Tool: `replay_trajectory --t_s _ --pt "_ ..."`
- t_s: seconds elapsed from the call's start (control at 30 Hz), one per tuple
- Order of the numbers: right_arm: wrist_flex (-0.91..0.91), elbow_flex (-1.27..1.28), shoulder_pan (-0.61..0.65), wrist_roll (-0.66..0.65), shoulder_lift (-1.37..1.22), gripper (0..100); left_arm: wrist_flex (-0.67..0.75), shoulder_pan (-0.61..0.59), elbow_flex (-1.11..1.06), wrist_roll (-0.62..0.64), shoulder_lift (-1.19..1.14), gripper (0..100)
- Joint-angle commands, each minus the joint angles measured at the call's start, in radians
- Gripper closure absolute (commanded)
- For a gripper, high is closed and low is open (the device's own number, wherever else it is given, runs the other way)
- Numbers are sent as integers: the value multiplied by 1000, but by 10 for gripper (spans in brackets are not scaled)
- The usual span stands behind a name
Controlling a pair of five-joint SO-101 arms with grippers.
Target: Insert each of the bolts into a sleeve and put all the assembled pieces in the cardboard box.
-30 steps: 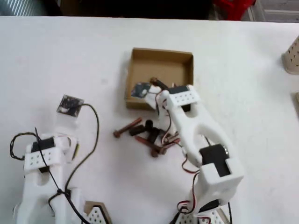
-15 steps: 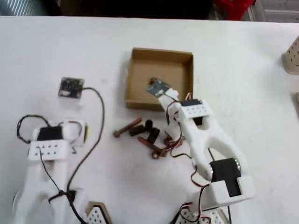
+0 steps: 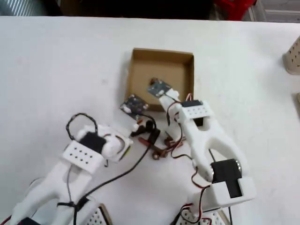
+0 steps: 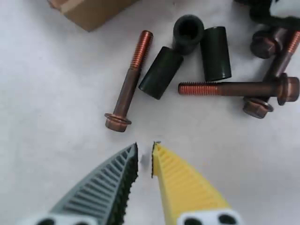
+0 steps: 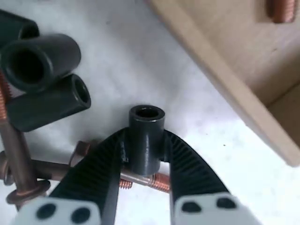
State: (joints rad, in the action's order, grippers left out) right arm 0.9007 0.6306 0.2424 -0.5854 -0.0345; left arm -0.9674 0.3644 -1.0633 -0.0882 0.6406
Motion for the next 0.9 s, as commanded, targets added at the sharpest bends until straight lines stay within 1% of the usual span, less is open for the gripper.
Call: replay_trajectory --t_s 0.0,0.1,0.23,0.6,0.73,0.87 --pt "-13 0 1 5 35 981 48 10 46 15 -113 913" --pt "-13 0 1 5 35 981 49 -7 123 15 -268 913" --pt "-13 2 1 5 35 981 46 -84 216 15 -415 913" --pt "-13 2 -1 5 35 981 49 -236 348 25 -544 913" --pt "-13 2 -2 5 35 981 18 -242 433 124 -631 912" --pt "-13 2 -2 5 35 981 -6 -255 517 135 -704 912"
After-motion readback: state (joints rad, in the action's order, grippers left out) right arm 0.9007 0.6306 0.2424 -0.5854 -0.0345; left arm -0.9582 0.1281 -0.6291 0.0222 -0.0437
